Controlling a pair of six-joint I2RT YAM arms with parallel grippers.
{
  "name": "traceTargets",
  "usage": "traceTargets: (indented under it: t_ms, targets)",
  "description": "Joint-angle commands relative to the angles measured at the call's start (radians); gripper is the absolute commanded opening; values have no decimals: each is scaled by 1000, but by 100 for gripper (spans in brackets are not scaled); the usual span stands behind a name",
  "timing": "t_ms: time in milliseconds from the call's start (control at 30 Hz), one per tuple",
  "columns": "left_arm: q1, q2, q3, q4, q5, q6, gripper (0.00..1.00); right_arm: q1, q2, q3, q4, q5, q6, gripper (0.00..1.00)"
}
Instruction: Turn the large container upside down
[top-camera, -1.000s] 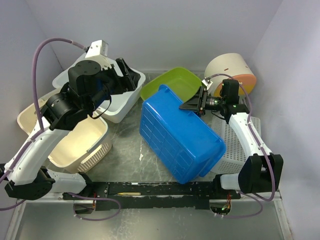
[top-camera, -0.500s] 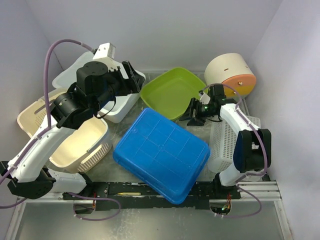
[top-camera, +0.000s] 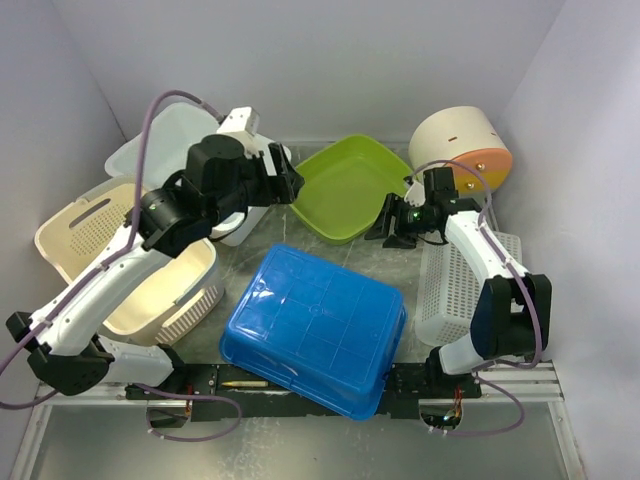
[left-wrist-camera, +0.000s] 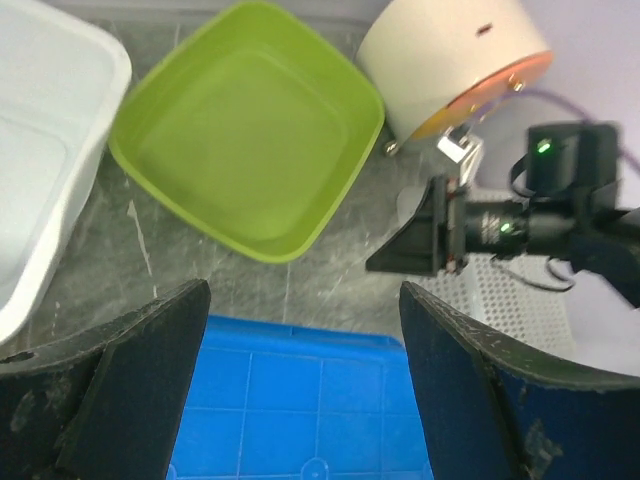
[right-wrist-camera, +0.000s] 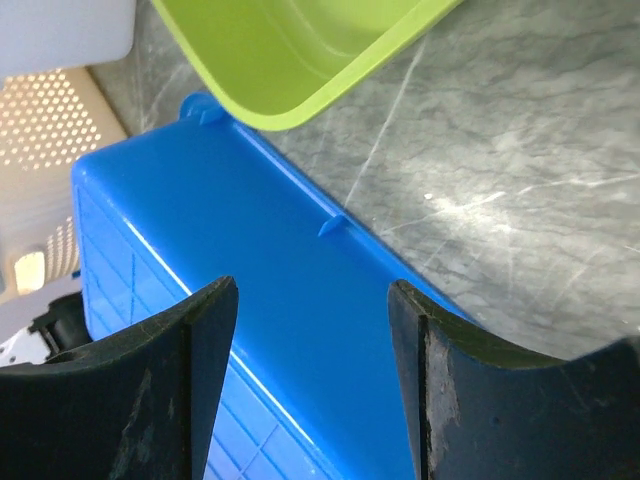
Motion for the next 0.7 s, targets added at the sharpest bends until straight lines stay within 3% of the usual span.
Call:
traceTargets:
  t_ms: [0,267,467,667]
  targets:
    - [6,25,-73,23,83,36,88,8,-46,35,40,200,74,62]
    - [0,43,-202,21,191,113,89,225,40,204,47,724,238,61]
    - [-7,20,-279,1,274,137,89,274,179,318,-42,789,289,58]
    - [-17,-36,-390,-13,335,169,89,259,-131,90,-43,893,288,58]
